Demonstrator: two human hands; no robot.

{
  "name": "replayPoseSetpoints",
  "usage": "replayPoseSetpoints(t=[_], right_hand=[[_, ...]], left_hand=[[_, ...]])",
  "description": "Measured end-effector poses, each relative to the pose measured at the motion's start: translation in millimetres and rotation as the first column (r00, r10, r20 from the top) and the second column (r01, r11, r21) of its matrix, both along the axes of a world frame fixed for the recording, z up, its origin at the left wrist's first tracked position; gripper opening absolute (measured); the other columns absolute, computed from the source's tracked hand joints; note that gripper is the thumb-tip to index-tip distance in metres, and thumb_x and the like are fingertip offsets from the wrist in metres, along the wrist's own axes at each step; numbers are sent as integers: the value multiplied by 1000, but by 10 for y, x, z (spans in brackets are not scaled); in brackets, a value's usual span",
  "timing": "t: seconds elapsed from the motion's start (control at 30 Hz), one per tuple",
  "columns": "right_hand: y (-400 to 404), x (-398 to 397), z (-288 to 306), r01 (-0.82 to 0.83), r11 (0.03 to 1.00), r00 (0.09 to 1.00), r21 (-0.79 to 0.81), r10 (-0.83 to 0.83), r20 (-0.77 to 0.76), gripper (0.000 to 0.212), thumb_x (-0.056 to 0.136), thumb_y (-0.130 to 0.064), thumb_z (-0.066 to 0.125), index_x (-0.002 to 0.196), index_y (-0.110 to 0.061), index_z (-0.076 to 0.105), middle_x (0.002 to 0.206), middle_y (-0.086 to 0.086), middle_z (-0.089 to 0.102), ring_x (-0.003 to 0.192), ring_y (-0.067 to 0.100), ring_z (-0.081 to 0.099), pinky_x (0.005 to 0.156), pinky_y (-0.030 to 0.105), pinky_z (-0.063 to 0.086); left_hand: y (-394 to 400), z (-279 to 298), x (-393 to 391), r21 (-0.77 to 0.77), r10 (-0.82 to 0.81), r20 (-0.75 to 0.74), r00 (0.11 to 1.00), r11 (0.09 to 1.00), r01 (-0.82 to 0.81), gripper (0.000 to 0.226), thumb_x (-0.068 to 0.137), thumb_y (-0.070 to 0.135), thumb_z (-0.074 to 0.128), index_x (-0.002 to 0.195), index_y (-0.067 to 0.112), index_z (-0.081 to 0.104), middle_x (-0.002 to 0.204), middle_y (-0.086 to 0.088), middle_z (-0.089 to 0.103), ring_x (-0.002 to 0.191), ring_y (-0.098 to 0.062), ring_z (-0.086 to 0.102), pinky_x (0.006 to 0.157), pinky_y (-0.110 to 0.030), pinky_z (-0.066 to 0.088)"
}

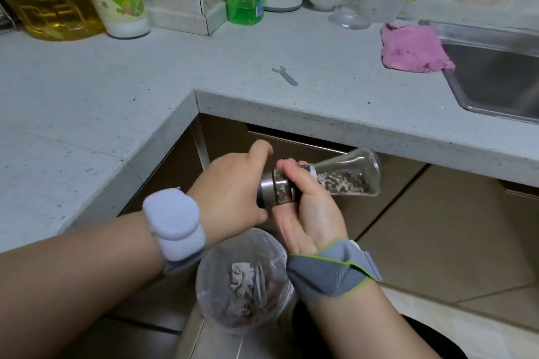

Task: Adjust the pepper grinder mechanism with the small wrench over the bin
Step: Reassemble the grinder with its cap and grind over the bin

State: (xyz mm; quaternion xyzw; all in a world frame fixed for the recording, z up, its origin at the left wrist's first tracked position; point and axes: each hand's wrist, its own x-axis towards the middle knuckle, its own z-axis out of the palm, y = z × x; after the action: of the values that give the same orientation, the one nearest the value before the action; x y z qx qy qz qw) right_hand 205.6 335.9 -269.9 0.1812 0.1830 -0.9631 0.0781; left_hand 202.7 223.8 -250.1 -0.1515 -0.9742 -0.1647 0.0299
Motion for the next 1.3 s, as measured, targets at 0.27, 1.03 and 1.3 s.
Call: replayPoseSetpoints(t=[0.27,1.03,1.3], right_hand=[[110,78,34,-341,861,914,376,397,-80,26,91,-8,61,112,7,62,109,23,68,104,28,66,100,41,51],[571,-103,-465,233,-337,817,912,577,5,33,66,-19,75,79,-30,46,73,-7,58,65,13,55,58,26,40],[484,-163,-507,238,204,773,950,552,-312,38,61,-4,76,95,-14,62,94,11,70,84,9,61,81,34,54]], left_hand=[[-168,-32,-152,45,29,-224,974,999,-20,68,60,23,81,112,22,38,89,1,60,79,-19,57,62,-37,49],[-167,-71,-173,320,-8,-63,998,947,28,126,53,13,89,150,39,13,123,6,45,107,-4,53,91,-26,45],[-63,-18,-109,634,-255,125,959,764,120,82,56,11,93,125,28,54,121,10,62,116,-1,58,98,-18,46]])
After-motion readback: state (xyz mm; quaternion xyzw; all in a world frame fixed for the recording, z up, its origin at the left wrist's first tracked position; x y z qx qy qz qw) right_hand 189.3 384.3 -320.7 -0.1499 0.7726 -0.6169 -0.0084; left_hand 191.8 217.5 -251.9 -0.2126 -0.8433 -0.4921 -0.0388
